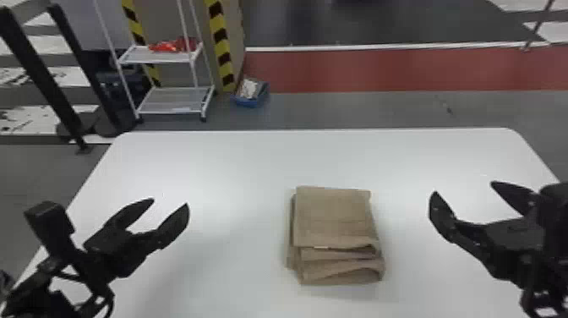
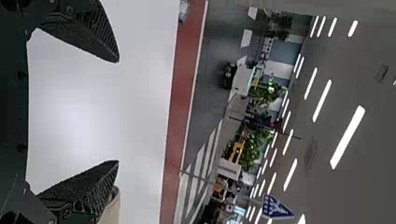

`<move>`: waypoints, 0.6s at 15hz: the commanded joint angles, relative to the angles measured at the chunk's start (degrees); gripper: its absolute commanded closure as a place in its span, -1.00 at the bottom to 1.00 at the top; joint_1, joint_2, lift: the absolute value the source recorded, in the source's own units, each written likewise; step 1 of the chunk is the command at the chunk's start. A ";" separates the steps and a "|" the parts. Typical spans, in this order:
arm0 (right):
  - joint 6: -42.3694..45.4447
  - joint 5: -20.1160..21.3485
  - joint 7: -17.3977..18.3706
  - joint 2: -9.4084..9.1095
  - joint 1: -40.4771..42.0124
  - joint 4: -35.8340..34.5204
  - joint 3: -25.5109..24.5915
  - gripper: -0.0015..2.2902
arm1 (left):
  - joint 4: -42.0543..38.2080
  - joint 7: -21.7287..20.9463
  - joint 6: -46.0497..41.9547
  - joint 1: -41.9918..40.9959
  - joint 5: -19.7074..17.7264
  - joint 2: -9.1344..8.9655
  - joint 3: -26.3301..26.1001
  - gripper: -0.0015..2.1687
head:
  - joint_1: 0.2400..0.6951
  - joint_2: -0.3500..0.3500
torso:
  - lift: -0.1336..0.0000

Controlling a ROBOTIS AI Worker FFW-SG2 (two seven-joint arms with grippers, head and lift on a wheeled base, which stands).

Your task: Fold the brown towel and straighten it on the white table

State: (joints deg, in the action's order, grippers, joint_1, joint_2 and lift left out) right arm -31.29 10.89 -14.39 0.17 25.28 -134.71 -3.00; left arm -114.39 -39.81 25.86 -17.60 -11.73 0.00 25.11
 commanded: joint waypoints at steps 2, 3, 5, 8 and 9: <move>17.44 -2.45 2.35 -0.23 10.14 0.77 -0.07 -0.90 | 1.01 2.72 -15.70 -5.86 -3.65 -0.15 0.55 -0.98 | 1.00 0.28 | -0.85; 25.35 -4.56 2.35 -0.23 11.63 3.05 -0.16 -0.90 | 2.33 4.21 -24.67 -7.80 -4.26 -0.15 0.73 -0.98 | 1.00 0.31 | -0.85; 29.22 -6.06 2.43 -0.23 11.72 6.39 -0.78 -0.89 | 2.33 6.06 -25.90 -10.35 -4.18 -0.15 0.11 -0.97 | 1.00 0.46 | -0.85; 32.91 -8.25 2.43 -0.23 11.98 10.87 -1.30 -0.88 | 2.86 5.62 -27.30 -12.89 -2.42 -0.15 -1.30 -0.97 | 1.00 0.49 | -0.85; 33.61 -8.25 2.43 -0.23 12.07 11.31 -0.95 -0.88 | 2.95 5.79 -27.48 -12.89 -0.75 -0.15 -1.82 -0.97 | 1.00 0.47 | -0.85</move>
State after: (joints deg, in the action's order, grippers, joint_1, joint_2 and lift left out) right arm 1.07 2.90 -11.95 0.18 37.23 -124.50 -4.29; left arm -111.69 -34.12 -1.15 -30.15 -14.34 0.00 23.94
